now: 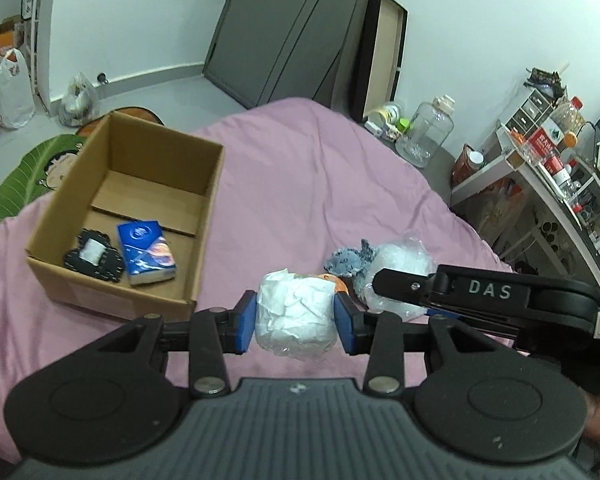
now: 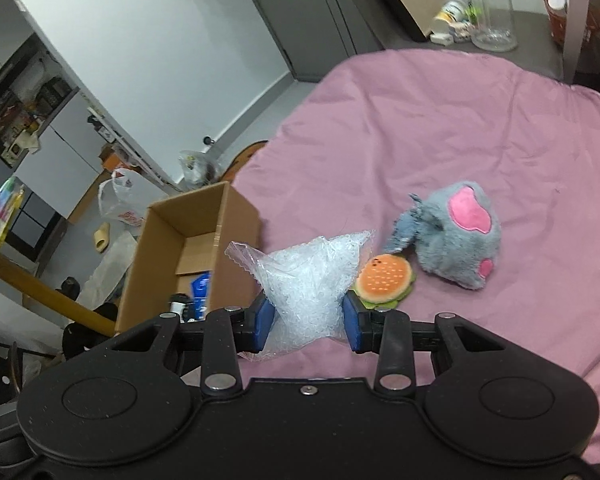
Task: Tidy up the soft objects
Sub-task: 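Carry white item with left tool while right tool carries bubble wrap to box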
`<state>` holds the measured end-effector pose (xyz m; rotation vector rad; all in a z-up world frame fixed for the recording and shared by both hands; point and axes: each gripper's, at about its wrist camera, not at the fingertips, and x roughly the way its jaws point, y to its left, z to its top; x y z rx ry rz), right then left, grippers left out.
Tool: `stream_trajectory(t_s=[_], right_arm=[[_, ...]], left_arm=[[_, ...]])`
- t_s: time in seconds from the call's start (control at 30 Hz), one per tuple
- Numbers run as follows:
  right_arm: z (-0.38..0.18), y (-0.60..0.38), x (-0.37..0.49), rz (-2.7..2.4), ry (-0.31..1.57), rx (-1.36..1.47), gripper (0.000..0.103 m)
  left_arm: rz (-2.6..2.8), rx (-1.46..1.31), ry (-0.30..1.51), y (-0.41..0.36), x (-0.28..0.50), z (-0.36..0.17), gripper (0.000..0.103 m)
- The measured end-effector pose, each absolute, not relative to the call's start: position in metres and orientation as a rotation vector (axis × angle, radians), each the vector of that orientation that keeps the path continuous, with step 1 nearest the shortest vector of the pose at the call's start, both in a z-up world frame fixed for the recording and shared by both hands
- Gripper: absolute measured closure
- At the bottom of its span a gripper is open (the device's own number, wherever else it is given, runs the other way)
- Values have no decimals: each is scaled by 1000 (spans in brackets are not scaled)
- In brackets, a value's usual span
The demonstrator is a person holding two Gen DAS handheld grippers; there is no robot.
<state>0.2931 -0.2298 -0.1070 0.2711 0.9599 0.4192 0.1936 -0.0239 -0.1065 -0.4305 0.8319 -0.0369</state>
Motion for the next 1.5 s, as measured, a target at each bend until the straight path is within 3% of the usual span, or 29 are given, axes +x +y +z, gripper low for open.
stream_trajectory(t_s=[0.73, 1.5], right_arm=[[-62, -180, 237, 487, 884, 231, 67], [-48, -139, 229, 528, 880, 180, 67]], left_arm=[[68, -456, 726, 46, 133, -67, 63], [86, -443, 718, 90, 130, -50, 63]])
